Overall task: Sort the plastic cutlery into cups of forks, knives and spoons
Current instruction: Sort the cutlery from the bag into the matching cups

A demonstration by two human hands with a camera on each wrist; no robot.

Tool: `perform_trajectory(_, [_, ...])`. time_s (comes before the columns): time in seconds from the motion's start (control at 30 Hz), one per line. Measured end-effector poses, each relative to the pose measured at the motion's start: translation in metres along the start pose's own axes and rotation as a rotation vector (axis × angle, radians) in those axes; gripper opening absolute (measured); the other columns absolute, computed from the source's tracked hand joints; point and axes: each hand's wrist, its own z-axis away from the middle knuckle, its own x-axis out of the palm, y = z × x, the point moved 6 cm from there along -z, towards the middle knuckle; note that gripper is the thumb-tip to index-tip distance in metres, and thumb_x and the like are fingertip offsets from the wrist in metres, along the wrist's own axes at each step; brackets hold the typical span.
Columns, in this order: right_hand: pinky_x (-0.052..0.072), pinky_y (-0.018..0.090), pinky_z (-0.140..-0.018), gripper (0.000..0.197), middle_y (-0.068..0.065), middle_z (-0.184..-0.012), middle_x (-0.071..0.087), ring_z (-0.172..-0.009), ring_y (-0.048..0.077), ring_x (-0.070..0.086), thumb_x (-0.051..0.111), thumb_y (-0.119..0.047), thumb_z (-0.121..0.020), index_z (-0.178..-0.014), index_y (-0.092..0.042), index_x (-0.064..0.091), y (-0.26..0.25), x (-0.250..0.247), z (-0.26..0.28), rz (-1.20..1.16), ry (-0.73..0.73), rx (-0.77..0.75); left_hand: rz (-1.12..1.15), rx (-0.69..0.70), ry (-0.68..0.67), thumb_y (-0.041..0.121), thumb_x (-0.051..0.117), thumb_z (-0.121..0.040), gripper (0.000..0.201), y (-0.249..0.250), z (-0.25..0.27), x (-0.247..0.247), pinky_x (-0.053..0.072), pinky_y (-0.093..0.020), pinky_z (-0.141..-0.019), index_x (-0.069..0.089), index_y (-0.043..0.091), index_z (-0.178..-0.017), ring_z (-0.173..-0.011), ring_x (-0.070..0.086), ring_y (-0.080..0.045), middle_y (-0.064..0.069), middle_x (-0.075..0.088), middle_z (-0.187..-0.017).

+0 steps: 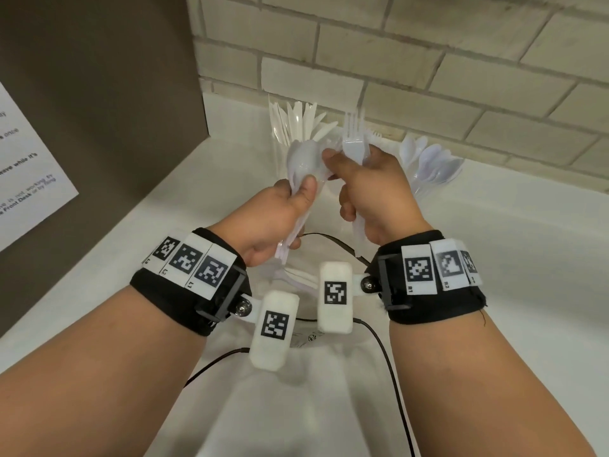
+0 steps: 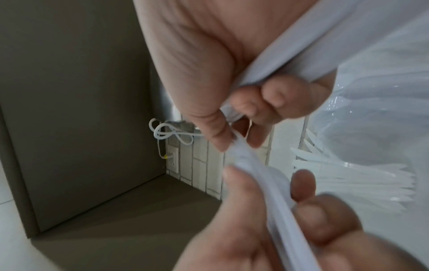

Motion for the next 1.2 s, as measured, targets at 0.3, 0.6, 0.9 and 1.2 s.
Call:
perform_trajectory(0.3, [0.051, 0.024, -0.055, 0.021, -0.002, -0.084, 0.057, -0.058, 0.01, 0.057, 0.05, -0.017, -0.096, -0.116, -0.016, 0.05, -0.025, -0.069, -0.078, -0.05, 0.297, -0.162, 0.244, -0.03, 0.055, 0.029, 0.047, -0.1, 0.019, 0.029, -0.013, -0.017, 0.029, -0.022, -0.045, 0.054, 0.013, -0.106, -0.046, 0.031, -0.008, 0.003, 0.038, -0.061])
perform_trajectory(0.6, [0.055, 0.043, -0.079, 0.034, 0.007, -0.101, 0.066, -0.085, 0.024, 0.063, 0.06, -0.015, -0.086, -0.119, -0.016, 0.055, -0.006, -0.065, -0.146, -0.128, 0.5, -0.296, 0.164, -0.024, 0.039, 0.027, 0.049, -0.099, 0.017, 0.046, -0.045, -0.014, 0.035, -0.028, -0.051, 0.057, 0.013, -0.103, -0.053, 0.038, -0.012, -0.001, 0.044, -0.068])
perform_trajectory(0.9, [0.054, 0.033, -0.069, 0.012, 0.005, -0.078, 0.067, -0.06, 0.013, 0.063, 0.063, -0.002, -0.087, -0.098, -0.007, 0.061, -0.003, -0.065, -0.167, -0.198, 0.375, -0.349, 0.17, -0.055, 0.031, 0.029, 0.049, -0.098, 0.021, 0.035, -0.064, -0.012, 0.036, -0.028, -0.052, 0.058, 0.011, -0.105, -0.054, 0.038, -0.013, -0.002, 0.043, -0.069])
perform_trajectory(1.2, [0.052, 0.025, -0.06, 0.011, -0.001, -0.076, 0.066, -0.055, 0.01, 0.057, 0.061, -0.009, -0.091, -0.089, -0.019, 0.058, 0.025, -0.035, -0.149, -0.096, 0.328, -0.283, 0.176, -0.063, 0.025, 0.027, 0.048, -0.099, 0.02, 0.032, -0.067, -0.003, 0.036, -0.028, -0.052, 0.058, 0.011, -0.103, -0.054, 0.038, -0.012, -0.001, 0.043, -0.068])
